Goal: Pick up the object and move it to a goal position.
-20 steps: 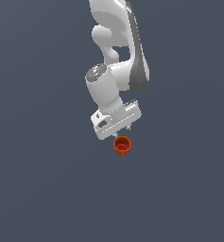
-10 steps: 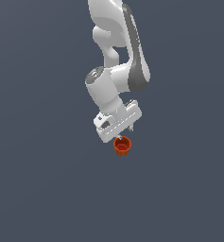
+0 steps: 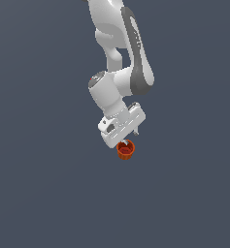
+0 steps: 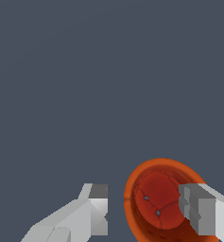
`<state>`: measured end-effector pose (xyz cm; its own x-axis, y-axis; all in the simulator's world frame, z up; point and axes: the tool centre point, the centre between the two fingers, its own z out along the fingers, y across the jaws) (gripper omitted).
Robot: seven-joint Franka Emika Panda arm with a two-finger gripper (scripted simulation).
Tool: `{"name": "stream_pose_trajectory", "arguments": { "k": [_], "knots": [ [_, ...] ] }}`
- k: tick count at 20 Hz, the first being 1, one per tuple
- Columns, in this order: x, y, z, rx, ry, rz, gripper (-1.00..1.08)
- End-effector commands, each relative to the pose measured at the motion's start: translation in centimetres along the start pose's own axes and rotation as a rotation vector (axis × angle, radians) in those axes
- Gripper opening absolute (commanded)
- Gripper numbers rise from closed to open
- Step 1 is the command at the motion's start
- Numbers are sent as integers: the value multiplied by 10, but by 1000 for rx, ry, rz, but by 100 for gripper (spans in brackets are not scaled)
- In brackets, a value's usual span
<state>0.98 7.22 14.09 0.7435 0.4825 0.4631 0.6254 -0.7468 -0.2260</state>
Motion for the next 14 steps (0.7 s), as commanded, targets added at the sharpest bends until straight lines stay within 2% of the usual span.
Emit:
{"name": "stream_pose_trajectory", "arguments": {
  "k": [1,14],
  "knots": [
    [0,-1,2,-1,22,-25,28],
    [-4,-5,13,-30,115,-143,28]
  ]
}}
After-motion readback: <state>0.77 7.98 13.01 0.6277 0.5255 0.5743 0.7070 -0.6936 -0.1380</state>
